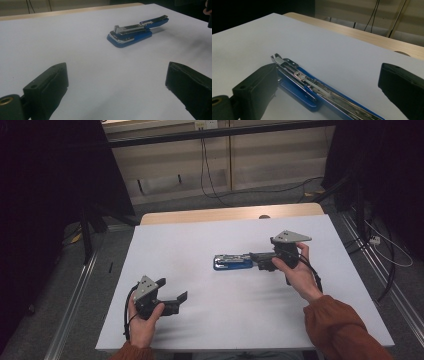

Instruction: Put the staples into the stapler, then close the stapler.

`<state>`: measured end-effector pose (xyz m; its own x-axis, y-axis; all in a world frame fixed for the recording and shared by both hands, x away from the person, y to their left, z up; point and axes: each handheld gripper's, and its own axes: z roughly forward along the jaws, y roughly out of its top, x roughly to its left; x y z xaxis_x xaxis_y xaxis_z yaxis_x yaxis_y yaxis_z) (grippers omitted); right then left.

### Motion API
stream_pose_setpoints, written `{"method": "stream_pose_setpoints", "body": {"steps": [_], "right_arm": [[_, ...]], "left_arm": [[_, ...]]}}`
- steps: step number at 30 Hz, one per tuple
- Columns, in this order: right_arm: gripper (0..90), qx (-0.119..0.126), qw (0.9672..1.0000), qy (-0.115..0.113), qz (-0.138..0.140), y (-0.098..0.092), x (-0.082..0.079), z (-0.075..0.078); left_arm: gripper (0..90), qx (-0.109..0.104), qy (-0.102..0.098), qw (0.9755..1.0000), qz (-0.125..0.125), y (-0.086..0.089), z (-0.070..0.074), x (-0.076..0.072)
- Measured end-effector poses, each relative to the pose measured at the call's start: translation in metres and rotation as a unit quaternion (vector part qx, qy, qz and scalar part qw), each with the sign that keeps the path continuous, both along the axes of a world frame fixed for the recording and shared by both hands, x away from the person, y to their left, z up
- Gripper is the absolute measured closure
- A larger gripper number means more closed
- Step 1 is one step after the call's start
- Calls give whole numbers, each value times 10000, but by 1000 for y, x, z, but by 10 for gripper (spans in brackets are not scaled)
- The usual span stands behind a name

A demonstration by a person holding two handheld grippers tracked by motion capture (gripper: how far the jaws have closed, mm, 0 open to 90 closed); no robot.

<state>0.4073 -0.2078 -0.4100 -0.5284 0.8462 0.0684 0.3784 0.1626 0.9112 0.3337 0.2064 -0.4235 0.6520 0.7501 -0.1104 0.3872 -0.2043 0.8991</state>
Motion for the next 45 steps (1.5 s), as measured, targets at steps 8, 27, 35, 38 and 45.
{"method": "stream_pose_setpoints", "body": {"steps": [8, 27, 35, 38, 45], "right_arm": [[27, -50, 9998, -112, -147, -8, -12, -6], [26, -137, 9987, -124, -470, -34, -36, -16], [26, -103, 9981, -52, -607, -41, -42, -21], [28, -142, 9983, 9, -557, -41, -44, -25], [33, -247, 9984, 233, -461, -42, -47, -34]], "left_arm": [[47, 42, -26, 10000, -66, -2, 2, -1], [46, 33, -27, 10000, -29, -2, 1, -1], [50, 71, 55, 9999, -111, -5, -1, 2], [67, 79, 124, 9998, -126, -5, -3, 6], [74, 120, 127, 9998, -96, -11, -3, 13]]}}
